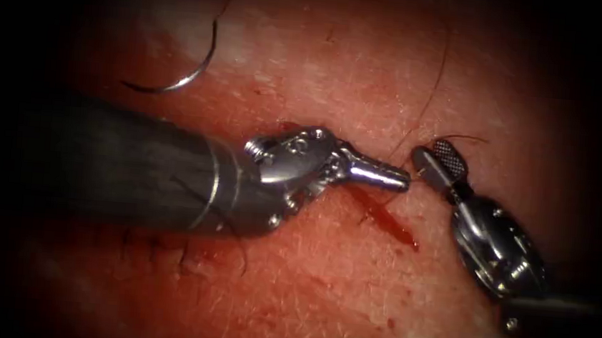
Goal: Wound Closure
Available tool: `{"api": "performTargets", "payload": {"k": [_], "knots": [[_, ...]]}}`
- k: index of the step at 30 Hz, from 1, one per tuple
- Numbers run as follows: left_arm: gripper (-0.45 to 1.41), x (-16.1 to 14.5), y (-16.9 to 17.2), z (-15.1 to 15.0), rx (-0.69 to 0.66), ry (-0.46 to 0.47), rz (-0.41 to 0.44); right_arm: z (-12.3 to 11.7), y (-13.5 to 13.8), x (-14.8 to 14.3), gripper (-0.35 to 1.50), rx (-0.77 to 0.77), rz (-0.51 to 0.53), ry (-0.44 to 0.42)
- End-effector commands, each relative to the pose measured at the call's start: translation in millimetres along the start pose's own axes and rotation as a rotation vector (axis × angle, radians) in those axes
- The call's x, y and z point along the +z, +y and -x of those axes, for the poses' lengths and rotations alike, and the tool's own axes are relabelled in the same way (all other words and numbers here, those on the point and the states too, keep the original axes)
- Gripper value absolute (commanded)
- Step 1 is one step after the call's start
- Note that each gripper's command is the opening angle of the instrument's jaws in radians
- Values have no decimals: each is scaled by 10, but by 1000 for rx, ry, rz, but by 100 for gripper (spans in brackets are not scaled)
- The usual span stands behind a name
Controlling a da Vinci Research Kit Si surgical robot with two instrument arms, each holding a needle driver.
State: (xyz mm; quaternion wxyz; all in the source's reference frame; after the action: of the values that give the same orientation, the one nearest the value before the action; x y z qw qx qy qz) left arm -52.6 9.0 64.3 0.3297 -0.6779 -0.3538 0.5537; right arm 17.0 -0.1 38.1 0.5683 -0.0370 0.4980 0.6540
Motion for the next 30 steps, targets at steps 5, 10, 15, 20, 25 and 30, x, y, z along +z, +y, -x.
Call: {"api": "performTargets", "payload": {"k": [5,10,15,20,25,30], "knots": [[-45,6,-5,8,-2,-3,9,11,5,4,69,-3,17,-12],[-45,7,-5,9,-1,-3,11,9,7,8,83,-3,22,-9],[-45,7,-3,9,-2,-4,12,9,5,9,-21,-1,24,4],[-45,4,-3,7,-3,-5,16,9,-1,3,-35,-11,-4,-13],[-45,-2,-3,0,2,-5,19,4,-12,-5,-35,-64,-23,-27],[-45,-18,-10,-35,24,14,-15,-5,-35,-17,-35,-139,-28,-16]]}}
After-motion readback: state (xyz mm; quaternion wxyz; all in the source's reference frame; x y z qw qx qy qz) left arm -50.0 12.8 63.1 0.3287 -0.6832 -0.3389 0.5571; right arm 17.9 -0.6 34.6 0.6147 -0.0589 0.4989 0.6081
